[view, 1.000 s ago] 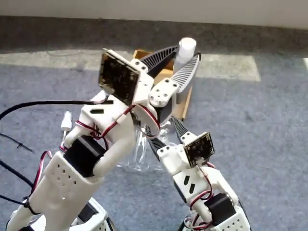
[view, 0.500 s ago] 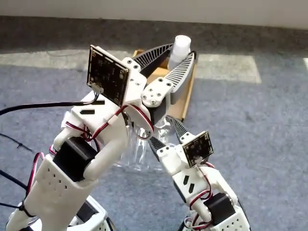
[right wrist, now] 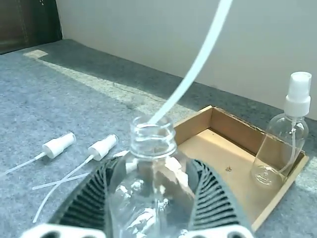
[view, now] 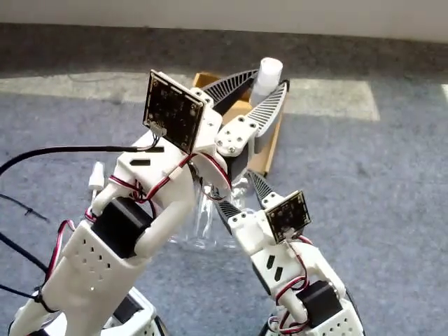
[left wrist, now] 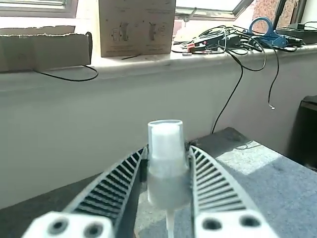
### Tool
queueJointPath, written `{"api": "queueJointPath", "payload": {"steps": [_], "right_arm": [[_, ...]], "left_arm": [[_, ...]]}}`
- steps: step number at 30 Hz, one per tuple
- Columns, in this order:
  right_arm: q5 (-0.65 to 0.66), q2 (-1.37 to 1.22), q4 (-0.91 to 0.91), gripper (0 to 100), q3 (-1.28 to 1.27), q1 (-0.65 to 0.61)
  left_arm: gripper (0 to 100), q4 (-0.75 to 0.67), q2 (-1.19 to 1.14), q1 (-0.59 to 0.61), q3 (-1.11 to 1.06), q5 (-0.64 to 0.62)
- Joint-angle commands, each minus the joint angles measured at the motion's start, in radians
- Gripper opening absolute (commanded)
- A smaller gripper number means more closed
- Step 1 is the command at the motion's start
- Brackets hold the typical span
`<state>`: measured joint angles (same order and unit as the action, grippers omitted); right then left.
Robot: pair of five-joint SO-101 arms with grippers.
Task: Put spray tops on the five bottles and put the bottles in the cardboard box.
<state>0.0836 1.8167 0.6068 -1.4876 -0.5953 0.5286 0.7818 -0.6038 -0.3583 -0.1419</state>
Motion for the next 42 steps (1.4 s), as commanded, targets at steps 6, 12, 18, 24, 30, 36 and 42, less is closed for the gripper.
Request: {"api": "queueJointPath", "payload": {"steps": [6,12,18,24,30,36,42], "right_arm": [[-0.008,0.005,-0.024,0.4,0.018,0.001],[-0.008,0.005,-0.033,0.4,0.019,0.002],[-0.008,0.005,-0.124,0.4,0.019,0.136],[-0.098,-0.005,-0.125,0.4,0.047,0.150],[-0.098,-0.007,-0.148,0.4,0.090,0.137],[-0.104,-0.007,-0.156,0.4,0.093,0.133],[-0.104,-0.007,-0.153,0.4,0.093,0.133]], "left_arm": [[1,-0.025,0.022,0.013,-0.053,-0.009],[1,-0.025,0.022,0.015,-0.131,-0.009],[1,-0.025,0.084,0.056,-0.188,-0.009],[1,-0.025,0.186,0.056,-0.305,-0.009],[2,-0.028,0.203,0.039,-0.386,-0.008],[6,-0.025,0.203,0.012,-0.440,-0.003],[11,0.023,0.202,0.012,-0.438,-0.003]]}}
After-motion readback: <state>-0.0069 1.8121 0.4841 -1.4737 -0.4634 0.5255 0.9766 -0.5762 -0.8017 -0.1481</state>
